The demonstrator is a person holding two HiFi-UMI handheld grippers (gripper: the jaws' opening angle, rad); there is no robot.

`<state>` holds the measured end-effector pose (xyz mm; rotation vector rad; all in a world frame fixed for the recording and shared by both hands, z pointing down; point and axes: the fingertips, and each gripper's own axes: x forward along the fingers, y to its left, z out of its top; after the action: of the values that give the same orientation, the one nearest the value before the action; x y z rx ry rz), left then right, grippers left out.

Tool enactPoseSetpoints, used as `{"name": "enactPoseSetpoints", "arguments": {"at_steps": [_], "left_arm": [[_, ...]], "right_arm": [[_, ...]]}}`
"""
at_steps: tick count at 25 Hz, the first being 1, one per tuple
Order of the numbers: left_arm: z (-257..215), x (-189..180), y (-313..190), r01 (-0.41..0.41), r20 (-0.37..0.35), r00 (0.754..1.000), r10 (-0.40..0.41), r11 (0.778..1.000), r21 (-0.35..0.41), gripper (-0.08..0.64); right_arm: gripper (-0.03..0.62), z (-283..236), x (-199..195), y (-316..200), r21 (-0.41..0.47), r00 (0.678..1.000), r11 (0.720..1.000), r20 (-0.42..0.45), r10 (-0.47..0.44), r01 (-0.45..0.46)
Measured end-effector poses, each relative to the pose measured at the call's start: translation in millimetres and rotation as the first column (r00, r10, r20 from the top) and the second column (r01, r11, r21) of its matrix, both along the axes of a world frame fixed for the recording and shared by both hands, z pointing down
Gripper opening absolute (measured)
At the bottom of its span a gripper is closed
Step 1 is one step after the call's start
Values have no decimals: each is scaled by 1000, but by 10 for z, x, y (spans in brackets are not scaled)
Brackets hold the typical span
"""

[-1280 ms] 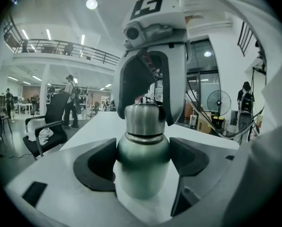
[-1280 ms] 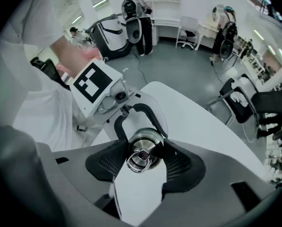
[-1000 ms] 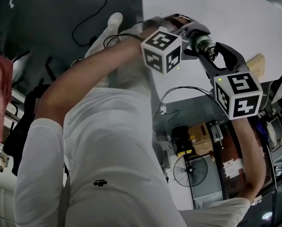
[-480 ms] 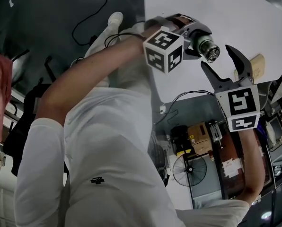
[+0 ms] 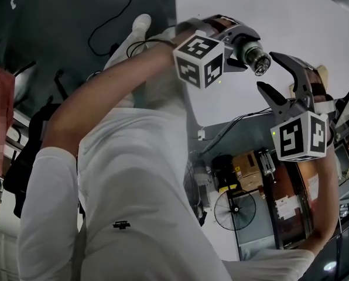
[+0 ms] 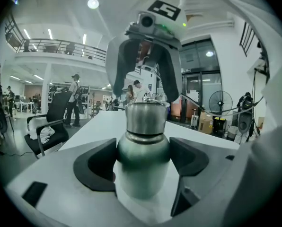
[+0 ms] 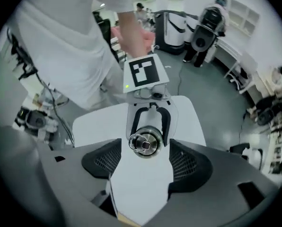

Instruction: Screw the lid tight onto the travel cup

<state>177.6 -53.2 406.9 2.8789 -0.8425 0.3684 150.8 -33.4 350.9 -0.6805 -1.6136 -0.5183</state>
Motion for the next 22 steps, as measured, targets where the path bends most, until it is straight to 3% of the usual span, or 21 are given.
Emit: {"name": "enactPoseSetpoints", "arguments": {"at_steps": [3, 6, 15, 17, 22], "left_arm": [[-11, 20, -40, -1, 0, 1000, 1, 1000, 0, 336], [0, 45, -89, -1, 0, 1000, 1, 1000, -1, 336], [21, 45, -90, -2, 3, 1000, 2, 1000, -4, 336], [15, 47, -92, -2, 4, 1000, 2, 1000, -3, 336], [23, 44, -83, -5, 7, 1000, 5, 1000, -7, 336]], "right_arm": [[305, 67, 101, -49, 52, 977, 975, -10, -214, 214], [305, 158, 166, -107, 77, 937, 934, -26, -348, 348], [230, 265, 108, -68, 118, 859, 854, 18, -512, 506], [229, 262, 108, -67, 108, 868, 864, 15, -496, 492], [227, 262, 69, -77, 3, 958, 958, 22, -286, 286]]}}
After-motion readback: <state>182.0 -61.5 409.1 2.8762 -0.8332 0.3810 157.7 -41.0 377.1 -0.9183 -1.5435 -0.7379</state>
